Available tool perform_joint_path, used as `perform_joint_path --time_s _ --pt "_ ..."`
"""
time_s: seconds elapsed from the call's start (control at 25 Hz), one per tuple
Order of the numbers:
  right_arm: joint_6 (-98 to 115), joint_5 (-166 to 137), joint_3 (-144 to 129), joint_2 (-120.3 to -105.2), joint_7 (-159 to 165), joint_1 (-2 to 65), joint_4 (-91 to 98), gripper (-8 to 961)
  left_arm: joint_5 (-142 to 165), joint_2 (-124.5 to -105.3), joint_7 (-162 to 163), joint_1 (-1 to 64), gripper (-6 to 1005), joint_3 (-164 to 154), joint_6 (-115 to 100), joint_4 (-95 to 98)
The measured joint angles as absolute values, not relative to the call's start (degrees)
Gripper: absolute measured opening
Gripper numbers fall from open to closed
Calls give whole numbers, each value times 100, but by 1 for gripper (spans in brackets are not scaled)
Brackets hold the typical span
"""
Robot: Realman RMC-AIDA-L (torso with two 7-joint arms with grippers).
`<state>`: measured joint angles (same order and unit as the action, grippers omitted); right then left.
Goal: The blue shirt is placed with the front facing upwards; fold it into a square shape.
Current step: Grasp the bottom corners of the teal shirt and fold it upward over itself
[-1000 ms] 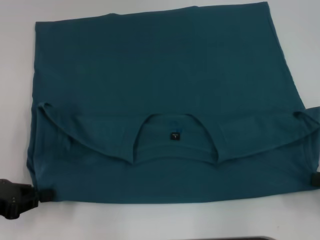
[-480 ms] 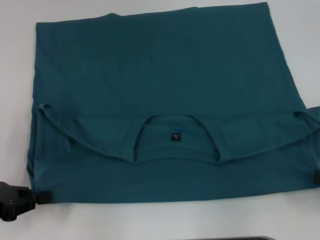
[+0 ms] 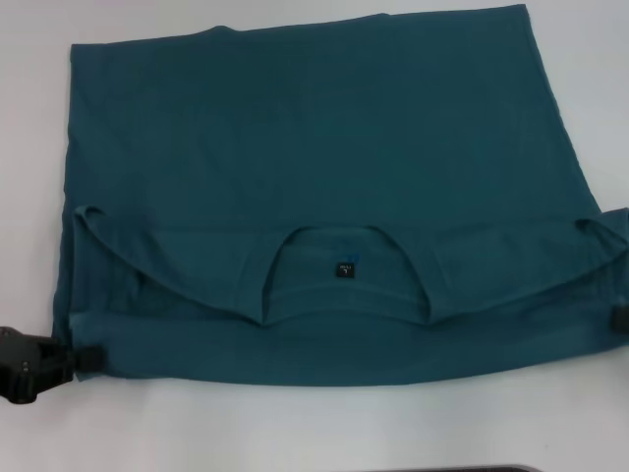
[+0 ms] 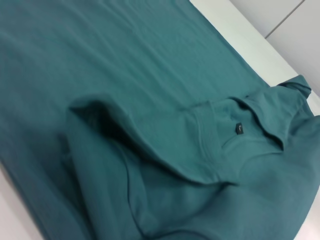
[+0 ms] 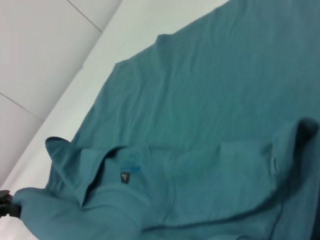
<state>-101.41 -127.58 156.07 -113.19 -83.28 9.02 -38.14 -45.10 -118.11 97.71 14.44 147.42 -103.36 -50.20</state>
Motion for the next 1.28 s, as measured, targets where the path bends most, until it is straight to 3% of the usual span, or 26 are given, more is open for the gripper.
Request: perform_joint_path --time_s 0.44,1.28 --pt "-10219 -12780 15680 -11289 -8315 948 -3814 39 -4495 -11757 9774 1484 40 14855 -10421 -5024" --pt "-10720 -12795 15726 -11389 -8870 385 -3801 38 -4420 -11739 9386 1080 40 14854 -10851 -5018"
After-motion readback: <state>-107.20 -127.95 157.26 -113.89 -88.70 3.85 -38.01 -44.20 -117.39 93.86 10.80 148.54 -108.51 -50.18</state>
